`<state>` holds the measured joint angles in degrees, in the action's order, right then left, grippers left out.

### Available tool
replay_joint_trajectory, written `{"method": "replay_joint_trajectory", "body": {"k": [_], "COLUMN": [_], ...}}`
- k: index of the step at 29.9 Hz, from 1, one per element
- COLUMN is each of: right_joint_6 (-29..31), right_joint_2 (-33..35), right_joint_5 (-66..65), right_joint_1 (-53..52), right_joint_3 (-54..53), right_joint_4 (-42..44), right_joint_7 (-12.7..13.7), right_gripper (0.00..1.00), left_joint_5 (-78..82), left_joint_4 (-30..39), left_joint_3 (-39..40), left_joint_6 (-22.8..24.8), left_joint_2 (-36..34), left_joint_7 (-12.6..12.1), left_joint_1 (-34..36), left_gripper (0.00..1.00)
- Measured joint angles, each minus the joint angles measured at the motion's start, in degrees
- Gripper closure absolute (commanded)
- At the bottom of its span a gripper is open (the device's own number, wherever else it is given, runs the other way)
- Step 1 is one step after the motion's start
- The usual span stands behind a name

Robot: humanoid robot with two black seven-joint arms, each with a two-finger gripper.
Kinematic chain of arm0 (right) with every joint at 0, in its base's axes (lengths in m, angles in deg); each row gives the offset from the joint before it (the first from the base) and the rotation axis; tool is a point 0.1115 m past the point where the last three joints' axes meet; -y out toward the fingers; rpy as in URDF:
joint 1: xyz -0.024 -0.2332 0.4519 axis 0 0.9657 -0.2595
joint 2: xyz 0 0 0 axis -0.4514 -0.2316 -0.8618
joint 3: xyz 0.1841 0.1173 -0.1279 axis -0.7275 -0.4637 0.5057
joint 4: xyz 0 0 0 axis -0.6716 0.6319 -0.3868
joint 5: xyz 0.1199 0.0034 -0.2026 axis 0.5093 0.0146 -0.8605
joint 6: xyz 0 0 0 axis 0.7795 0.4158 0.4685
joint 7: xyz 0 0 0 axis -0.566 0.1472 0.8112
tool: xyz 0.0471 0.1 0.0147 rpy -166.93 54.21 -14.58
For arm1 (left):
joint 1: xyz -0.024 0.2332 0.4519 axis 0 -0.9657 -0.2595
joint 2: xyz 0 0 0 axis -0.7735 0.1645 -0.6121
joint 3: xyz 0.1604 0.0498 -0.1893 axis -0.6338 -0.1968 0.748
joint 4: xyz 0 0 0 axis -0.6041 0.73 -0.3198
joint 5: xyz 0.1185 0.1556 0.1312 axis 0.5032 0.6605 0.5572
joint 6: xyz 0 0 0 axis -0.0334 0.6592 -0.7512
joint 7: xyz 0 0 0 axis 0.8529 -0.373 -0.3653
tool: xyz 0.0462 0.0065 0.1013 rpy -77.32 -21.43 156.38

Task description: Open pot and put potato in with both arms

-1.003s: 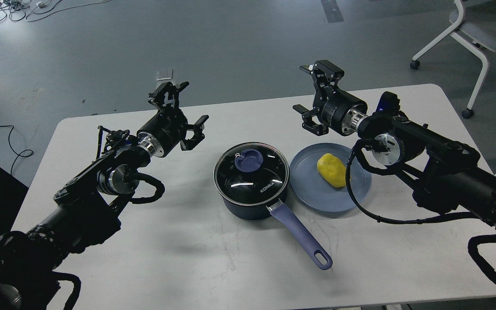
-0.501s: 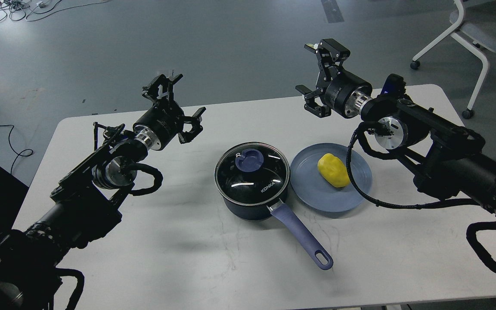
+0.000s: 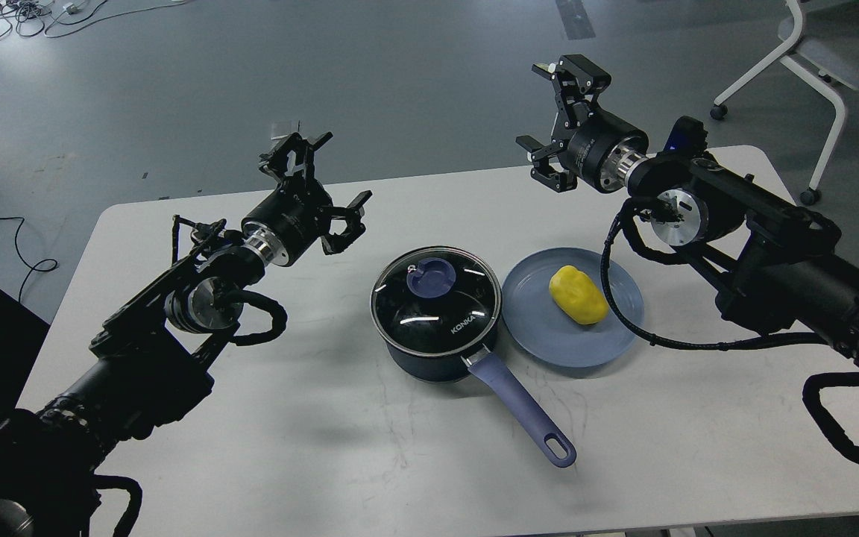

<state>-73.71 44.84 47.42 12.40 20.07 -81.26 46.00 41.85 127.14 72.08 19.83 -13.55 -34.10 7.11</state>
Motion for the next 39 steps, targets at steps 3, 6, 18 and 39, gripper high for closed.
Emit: {"method": "replay_joint_trajectory", "body": {"k": [3, 6, 18, 39], "right_joint_6": [0.1, 0.2, 0.0, 0.0], "right_joint_2": [0.0, 0.1, 0.9, 6.4], "right_joint_5": [0.0, 0.0, 0.0, 0.4], "right_joint_1": [-0.1, -0.9, -2.1, 0.0], "right_joint_3": [0.1, 0.3, 0.5, -0.3], "right_joint_4": [0.0, 0.2, -0.7, -1.6], "right_joint_7": [0.0, 0.0, 0.1, -0.1], "right_gripper": [0.00, 0.00, 0.00, 0.00], "left_joint_5": [-0.1, -0.2, -0.1, 37.8], "left_joint_4": [0.0, 0.2, 3.6, 24.6], "left_joint_3": [0.1, 0.2, 0.3, 0.4], "left_joint_6": [0.0, 0.0, -2.8, -13.6], "left_joint_2": [-0.2, -0.6, -1.7, -21.2], "left_joint_7": [0.3, 0.4, 0.5, 11.1], "left_joint_1": [0.0, -0.6, -1.7, 10.4], "left_gripper": [0.02, 0.02, 0.02, 0.02]}}
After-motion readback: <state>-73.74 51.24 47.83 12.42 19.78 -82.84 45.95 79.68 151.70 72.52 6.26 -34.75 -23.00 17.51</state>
